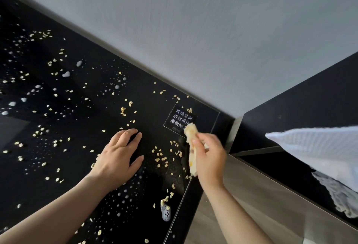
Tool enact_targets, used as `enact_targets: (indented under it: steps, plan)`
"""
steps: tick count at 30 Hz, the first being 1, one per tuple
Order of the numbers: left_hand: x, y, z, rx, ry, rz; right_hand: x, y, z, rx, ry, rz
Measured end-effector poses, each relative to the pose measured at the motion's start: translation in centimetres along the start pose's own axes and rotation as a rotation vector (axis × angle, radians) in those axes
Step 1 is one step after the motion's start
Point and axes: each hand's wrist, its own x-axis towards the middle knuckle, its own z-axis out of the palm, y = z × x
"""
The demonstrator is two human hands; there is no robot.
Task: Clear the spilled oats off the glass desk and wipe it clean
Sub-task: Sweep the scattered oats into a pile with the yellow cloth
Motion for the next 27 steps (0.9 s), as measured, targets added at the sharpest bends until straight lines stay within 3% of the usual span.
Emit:
enact_targets:
  steps: [3,5,10,15,20,27]
  plan:
    - [0.0,0.0,0.0,0.006,-0.003,0.001,4.1,0.4,-0.4,-0.051,0.098,0.003]
    - [0.0,0.1,0.0,0.004,0.002,0.0,5.9,1.4,0.2,-0.114,0.07,0.032]
    - [0.0,0.1,0.1,0.003,-0.003,-0.004,1.8,1.5,2.3,-0.135,0.056,-0.011]
    - [0.0,0.0,-0.1,0.007,-0.018,0.006,-3.7,0.0,1.9,-0.05,-0.206,-0.064]
    - [0.0,0.0,-0.2,-0.015,-0.019,0.005,-1.0,0.4,-2.1,-0.004,0.042,0.028]
    - [-0.1,0.2,-0.3,-0.024,-0.049,-0.011,-1.7,2.6,0.2,-0.262,0.174,0.01]
